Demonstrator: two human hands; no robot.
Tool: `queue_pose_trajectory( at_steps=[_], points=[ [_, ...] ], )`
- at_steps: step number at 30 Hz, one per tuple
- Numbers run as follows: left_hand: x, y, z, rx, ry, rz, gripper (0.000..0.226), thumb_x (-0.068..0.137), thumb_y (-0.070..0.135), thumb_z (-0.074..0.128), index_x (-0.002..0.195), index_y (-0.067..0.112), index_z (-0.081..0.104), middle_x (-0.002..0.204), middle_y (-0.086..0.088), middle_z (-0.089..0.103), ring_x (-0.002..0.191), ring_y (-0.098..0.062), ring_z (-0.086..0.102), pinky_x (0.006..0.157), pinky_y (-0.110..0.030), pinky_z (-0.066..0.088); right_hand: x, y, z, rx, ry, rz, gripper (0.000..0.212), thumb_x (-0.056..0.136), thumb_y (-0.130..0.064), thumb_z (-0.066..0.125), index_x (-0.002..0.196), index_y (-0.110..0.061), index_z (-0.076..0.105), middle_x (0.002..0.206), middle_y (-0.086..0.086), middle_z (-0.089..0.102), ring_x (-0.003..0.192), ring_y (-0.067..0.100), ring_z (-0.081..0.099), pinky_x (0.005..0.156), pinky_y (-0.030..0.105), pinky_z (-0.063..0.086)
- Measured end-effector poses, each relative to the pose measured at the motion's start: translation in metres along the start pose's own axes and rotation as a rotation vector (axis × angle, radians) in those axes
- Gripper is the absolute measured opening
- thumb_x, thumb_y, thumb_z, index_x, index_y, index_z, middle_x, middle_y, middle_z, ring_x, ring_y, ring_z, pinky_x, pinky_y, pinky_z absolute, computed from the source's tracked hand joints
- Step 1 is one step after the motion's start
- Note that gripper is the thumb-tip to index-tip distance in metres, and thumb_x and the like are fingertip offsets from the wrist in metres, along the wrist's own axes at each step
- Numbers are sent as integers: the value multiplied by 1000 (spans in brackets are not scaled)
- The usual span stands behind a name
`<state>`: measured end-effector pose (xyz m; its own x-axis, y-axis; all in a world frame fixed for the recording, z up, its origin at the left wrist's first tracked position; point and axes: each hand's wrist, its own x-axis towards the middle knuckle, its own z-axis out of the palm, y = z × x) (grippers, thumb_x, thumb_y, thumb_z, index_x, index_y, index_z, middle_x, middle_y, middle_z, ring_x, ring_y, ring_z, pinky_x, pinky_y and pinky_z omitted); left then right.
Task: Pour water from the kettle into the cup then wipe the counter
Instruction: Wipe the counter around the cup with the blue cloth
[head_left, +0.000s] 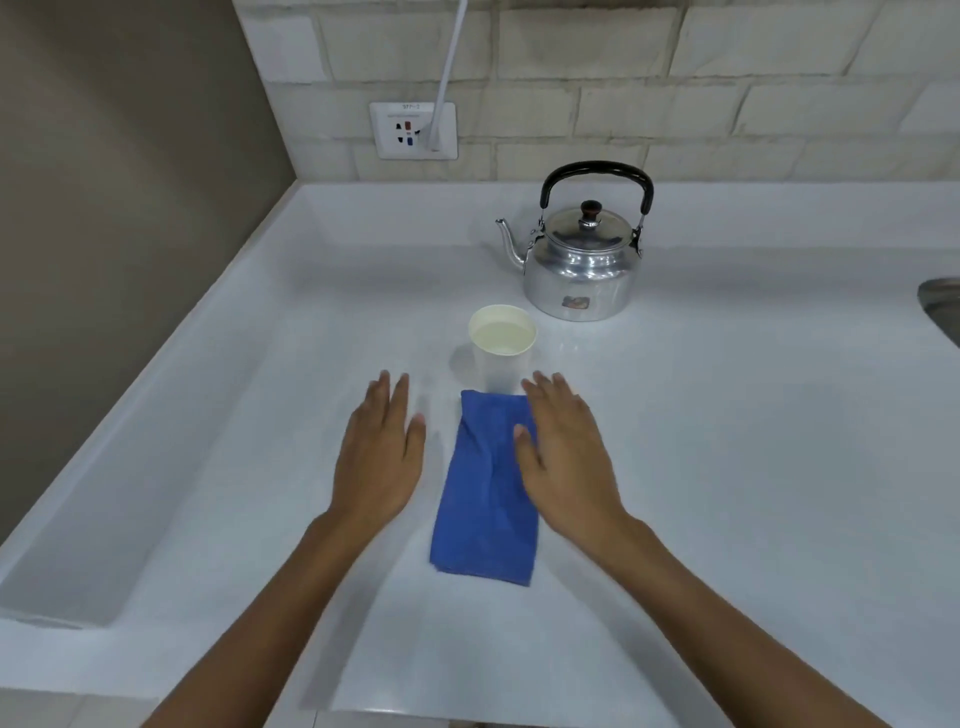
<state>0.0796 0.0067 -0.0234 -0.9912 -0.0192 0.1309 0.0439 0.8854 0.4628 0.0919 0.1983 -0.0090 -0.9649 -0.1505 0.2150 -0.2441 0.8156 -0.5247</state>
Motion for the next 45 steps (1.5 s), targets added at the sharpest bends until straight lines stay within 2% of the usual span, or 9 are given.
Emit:
queue_pose_trajectory(
  at_steps=[8, 12, 14, 17, 21, 25, 28, 37, 45],
  points=[
    [19, -23, 26, 263, -112, -41, 55, 98, 31, 17, 144, 7, 0, 156, -13, 0, 144, -24, -1, 117, -36, 2, -25, -46, 54, -296, -189, 46, 61, 98, -37, 20, 144, -7, -4, 156, 14, -4, 143, 26, -6, 115, 43, -9],
    [18, -26, 28, 271, -103, -34, 55, 98, 33, 18, 144, 7, 1, 156, -12, 2, 144, -23, 1, 116, -34, 2, -38, -37, 44, -388, -152, 5, 54, 86, -33, 49, 133, -8, 44, 141, 9, 47, 130, 22, 42, 106, 40, 39],
    [18, -26, 28, 275, -91, -32, 55, 97, 33, 18, 144, 7, 1, 156, -11, 2, 144, -22, 1, 117, -35, 2, -43, -16, 34, -356, -127, -55, 50, 83, -26, 42, 127, -6, 51, 134, 10, 54, 124, 23, 50, 99, 43, 45],
    [17, -25, 29, 278, -86, -38, 56, 97, 33, 17, 144, 7, 0, 156, -11, 1, 144, -21, -1, 117, -34, 1, -34, 28, 16, -274, -66, -20, 50, 87, -18, 34, 132, 2, 40, 140, 19, 44, 129, 33, 42, 107, 48, 31],
    [17, -24, 30, 281, -82, -42, 55, 97, 32, 15, 143, 6, -1, 156, -11, -1, 144, -22, -3, 118, -35, 1, 0, 50, 10, -269, -28, 115, 53, 98, -19, 26, 143, -2, 4, 155, 16, 4, 144, 27, 3, 117, 34, -1],
    [17, -26, 32, 276, -73, -34, 55, 97, 31, 15, 143, 7, -2, 156, -11, -1, 144, -22, -3, 118, -35, 1, -16, 37, 19, -260, -23, 7, 53, 96, -18, 33, 142, 0, 14, 152, 19, 15, 141, 32, 13, 117, 38, 5],
    [18, -27, 33, 263, -72, -32, 55, 97, 31, 15, 143, 8, -2, 156, -10, -2, 144, -21, -4, 118, -35, 0, -35, 61, 4, -187, -26, -58, 53, 93, -20, 32, 142, -4, 19, 151, 12, 19, 140, 26, 12, 113, 20, -8],
    [17, -22, 32, 266, -33, -28, 54, 97, 28, 21, 143, 4, 6, 155, -14, 6, 144, -25, 3, 117, -36, 4, 75, 128, -24, -321, -3, 290, 51, 98, -17, 24, 142, 3, 6, 155, 20, 8, 143, 30, 7, 118, 38, 6],
    [17, -23, 31, 262, -34, -21, 55, 97, 34, 16, 143, 4, 8, 155, -15, 8, 143, -26, 5, 118, -38, 6, 39, 120, -10, -187, -120, -147, 52, 98, -19, 29, 144, -16, 4, 155, -1, 5, 142, 10, 2, 108, 9, -14]
  ],
)
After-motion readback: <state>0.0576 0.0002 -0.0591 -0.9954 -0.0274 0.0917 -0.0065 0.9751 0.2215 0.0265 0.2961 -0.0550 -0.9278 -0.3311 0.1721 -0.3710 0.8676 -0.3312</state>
